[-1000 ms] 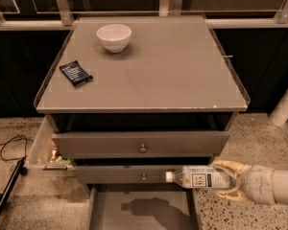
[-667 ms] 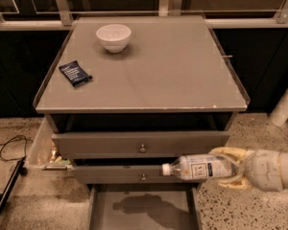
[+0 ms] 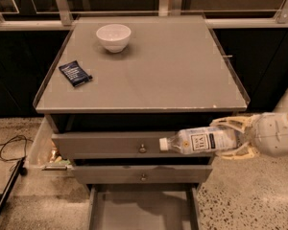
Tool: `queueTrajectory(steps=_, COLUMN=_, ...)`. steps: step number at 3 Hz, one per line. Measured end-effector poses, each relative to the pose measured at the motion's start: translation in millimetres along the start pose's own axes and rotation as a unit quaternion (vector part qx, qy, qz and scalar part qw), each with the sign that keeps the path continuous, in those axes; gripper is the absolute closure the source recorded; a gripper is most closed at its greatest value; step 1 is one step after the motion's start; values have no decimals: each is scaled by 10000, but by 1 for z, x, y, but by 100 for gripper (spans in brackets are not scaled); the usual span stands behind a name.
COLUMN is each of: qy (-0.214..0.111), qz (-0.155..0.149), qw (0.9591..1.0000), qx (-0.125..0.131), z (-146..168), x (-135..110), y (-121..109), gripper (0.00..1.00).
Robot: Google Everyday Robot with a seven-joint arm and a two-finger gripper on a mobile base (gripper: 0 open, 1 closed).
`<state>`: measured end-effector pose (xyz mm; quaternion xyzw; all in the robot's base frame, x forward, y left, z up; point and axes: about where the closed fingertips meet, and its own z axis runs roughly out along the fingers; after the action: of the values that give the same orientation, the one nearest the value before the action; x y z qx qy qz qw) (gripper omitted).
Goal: Pick blue plastic bottle from bottom drawer and place on counter
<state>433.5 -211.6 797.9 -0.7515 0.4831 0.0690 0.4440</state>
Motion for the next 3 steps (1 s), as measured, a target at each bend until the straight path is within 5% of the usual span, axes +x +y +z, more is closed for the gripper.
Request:
queueTrajectory(steps=1, qy=18, qz=424, qw=9990, qx=169, z=-13, x=-8, y=-17, gripper=100)
queueTrajectory(steps=3, qy=-78, qz=316, qw=9991, qx=261, z=-11, x=-14, y=-37, gripper=100)
